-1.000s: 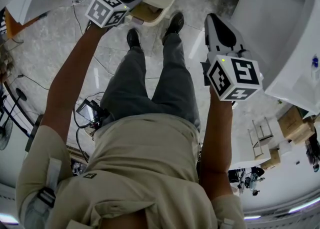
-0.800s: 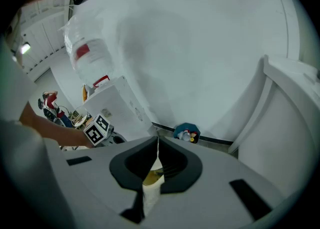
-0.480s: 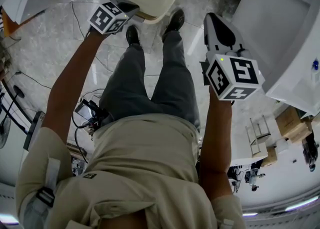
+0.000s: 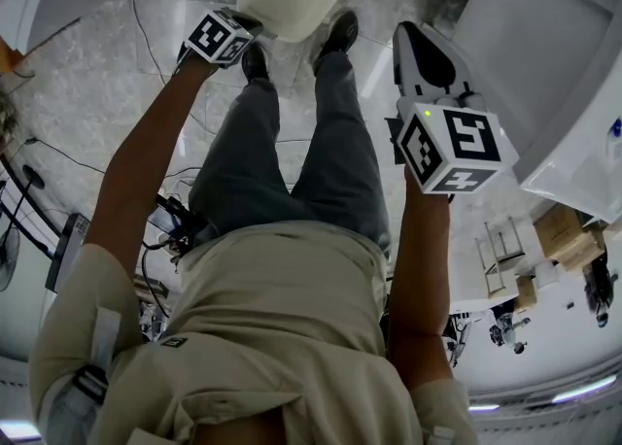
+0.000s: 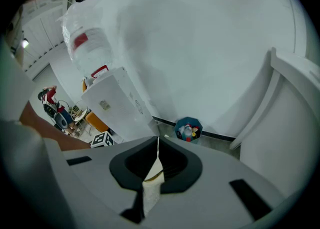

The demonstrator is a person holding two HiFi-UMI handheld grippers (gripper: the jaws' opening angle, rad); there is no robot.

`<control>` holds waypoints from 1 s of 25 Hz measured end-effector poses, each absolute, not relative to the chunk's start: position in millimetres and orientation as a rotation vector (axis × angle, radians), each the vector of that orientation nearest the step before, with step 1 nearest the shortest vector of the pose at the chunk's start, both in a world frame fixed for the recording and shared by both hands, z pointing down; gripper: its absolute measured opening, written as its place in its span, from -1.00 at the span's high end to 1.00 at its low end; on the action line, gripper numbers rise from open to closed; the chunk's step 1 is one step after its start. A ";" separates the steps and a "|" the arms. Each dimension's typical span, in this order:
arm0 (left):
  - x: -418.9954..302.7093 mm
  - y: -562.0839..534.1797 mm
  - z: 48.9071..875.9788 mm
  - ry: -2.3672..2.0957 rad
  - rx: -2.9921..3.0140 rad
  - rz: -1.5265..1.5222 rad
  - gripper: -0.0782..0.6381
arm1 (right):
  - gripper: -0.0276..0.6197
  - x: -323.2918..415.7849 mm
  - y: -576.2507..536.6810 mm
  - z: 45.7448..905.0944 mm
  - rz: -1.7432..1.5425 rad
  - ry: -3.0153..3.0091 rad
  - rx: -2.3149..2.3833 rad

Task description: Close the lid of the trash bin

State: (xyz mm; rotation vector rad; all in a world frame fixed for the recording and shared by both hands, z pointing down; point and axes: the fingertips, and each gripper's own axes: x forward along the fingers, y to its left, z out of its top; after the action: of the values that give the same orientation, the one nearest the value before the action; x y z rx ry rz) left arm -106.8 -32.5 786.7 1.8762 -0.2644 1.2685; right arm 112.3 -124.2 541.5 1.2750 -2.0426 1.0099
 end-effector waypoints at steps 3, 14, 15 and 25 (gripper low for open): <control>-109.3 -23.3 807.3 -0.259 1.842 1.283 0.74 | 0.83 115.5 -121.4 548.9 1.009 -2.032 1.276; -113.2 -13.4 843.6 -0.249 1.776 1.318 0.74 | 0.83 119.8 -114.8 563.8 1.017 -2.011 1.271; -113.2 -13.0 846.3 -0.251 1.770 1.319 0.74 | 0.83 119.9 -114.0 564.7 1.017 -2.010 1.270; -115.8 -11.9 860.3 -0.247 1.735 1.334 0.74 | 0.83 126.2 -106.8 575.4 1.026 -1.992 1.278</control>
State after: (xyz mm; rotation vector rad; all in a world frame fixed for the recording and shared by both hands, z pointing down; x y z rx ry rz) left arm -115.8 -11.9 860.3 1.7347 -0.2467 1.3344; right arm 126.2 -106.8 575.4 1.2779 -1.9916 1.0260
